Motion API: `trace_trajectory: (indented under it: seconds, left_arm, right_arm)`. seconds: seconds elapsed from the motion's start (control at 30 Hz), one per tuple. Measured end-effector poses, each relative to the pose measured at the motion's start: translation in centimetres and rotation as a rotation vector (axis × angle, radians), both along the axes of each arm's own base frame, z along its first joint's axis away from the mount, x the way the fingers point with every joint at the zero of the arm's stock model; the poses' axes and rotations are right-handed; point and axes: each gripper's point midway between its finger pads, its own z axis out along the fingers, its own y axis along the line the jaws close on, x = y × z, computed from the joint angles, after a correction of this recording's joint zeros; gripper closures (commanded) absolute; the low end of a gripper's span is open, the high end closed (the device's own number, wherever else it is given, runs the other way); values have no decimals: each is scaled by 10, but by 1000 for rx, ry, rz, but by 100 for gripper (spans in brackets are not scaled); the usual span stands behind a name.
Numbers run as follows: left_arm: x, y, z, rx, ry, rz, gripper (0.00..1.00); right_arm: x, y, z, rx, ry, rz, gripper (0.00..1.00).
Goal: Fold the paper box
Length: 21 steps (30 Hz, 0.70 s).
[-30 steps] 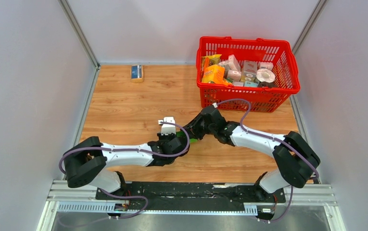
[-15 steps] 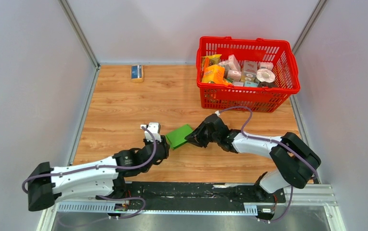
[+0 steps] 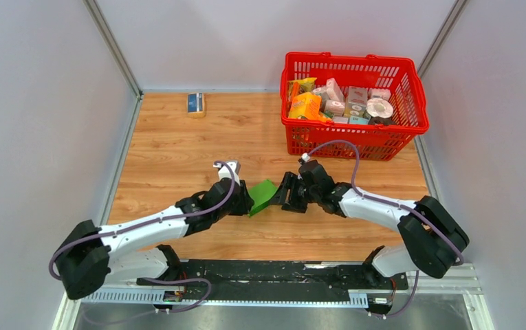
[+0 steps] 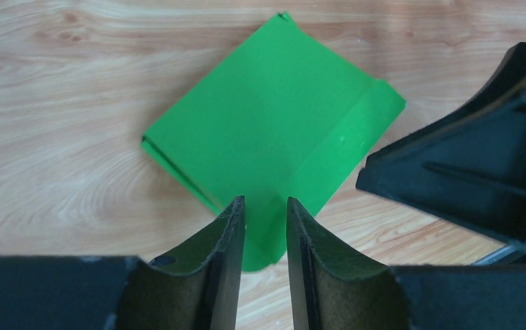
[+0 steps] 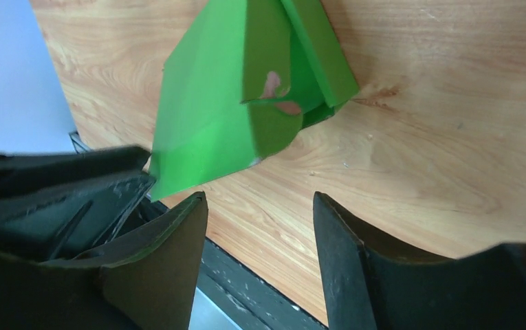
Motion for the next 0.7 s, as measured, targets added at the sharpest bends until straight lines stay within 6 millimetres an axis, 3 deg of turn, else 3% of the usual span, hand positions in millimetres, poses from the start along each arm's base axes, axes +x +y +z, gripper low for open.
trace_trajectory:
  seconds: [0.13,0.27,0.37,0.47,0.57,0.7]
  left_arm:
    - [9,-21,-3,-21,32,-38,68]
    - [9,-34,-5,-59,40,-66,68]
    - [7,-34,-15,-83,50,-61,68]
    - [-1,-26,-38,-70,93,-45,69]
    - [-3,-27,-46,-78,108,-36,69]
    - [-2,-28,-46,-85,107,-35,68]
  right_arm:
    - [-3,-9,13,-42,-63,91,46]
    - [1,-17,46,-21,-156,152,55]
    - [8,-16,72,27,-227,180,60]
    - [17,-2,91,81,-275,237,66]
    - [29,17,88,119,-281,291,71]
    - [37,28,50,113,-225,325,75]
